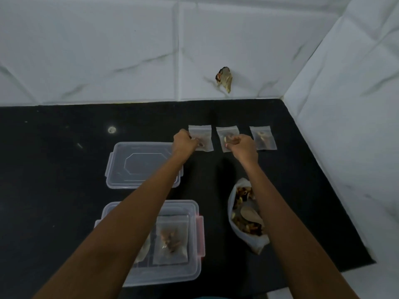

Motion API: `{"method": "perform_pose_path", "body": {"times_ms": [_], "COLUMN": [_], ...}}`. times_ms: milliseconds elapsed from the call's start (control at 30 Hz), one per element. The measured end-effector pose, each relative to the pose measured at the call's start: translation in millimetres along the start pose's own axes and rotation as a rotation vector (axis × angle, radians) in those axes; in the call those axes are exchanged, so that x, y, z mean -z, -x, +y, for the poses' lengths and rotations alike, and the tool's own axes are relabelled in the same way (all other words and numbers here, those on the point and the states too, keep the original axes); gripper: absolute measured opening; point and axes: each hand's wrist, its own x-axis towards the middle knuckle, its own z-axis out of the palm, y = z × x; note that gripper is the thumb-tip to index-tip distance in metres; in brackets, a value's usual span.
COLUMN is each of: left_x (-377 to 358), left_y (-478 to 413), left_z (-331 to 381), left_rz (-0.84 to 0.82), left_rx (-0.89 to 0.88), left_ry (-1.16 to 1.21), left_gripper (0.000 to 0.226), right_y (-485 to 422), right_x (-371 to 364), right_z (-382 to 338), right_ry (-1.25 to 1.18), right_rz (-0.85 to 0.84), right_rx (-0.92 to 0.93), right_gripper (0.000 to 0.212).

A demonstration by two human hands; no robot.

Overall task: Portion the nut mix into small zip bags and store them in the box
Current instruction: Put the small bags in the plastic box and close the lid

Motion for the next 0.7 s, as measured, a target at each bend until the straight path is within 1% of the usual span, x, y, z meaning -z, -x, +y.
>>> {"method": "perform_pose_path", "body": {"times_ms": [100, 167, 267, 333, 433, 500, 533, 633, 700], "left_x": [-13, -21, -30, -34, -36, -38, -39, -39, -37], "left_y": [-25, -35, -45, -51, -56, -59, -60, -56, -53], "left_z": [5, 7, 10, 10, 10, 7, 6, 4, 3], "left_rz": [-0.006, 0.008, 0.027, 0.031, 0.029, 0.028, 0.028, 0.025, 0.027], "left_rx": [0.145, 0.207, 0.238, 0.247, 0.241, 0.222, 0.206, 0.180, 0.169], "left_ry": [0.053, 0.025, -0.112, -0.122, -0.104, -0.053, -0.014, 0.092, 0.126], "left_gripper": [0.057, 0.065, 0.070, 0.073, 0.072, 0.070, 0.068, 0.057, 0.052], "right_y": [-32, -48, -68, -78, -87, -87, -85, -82, -77], "right_x": [1, 1, -3, -8, -15, -16, -15, -14, -11], "right_z": [11, 14, 19, 22, 26, 25, 23, 21, 20], "right_ry": [-0.025, -0.013, 0.025, 0.012, -0.050, -0.077, -0.086, -0.120, -0.174], "right_rz": [0.047, 0.053, 0.020, -0.031, -0.071, -0.084, -0.091, -0.097, -0.106], "right_rx": [-0.033, -0.045, -0.090, -0.129, -0.166, -0.183, -0.192, -0.182, -0.190], "right_gripper": [0.031, 0.038, 0.041, 0.044, 0.038, 0.024, 0.021, 0.037, 0.033]}}
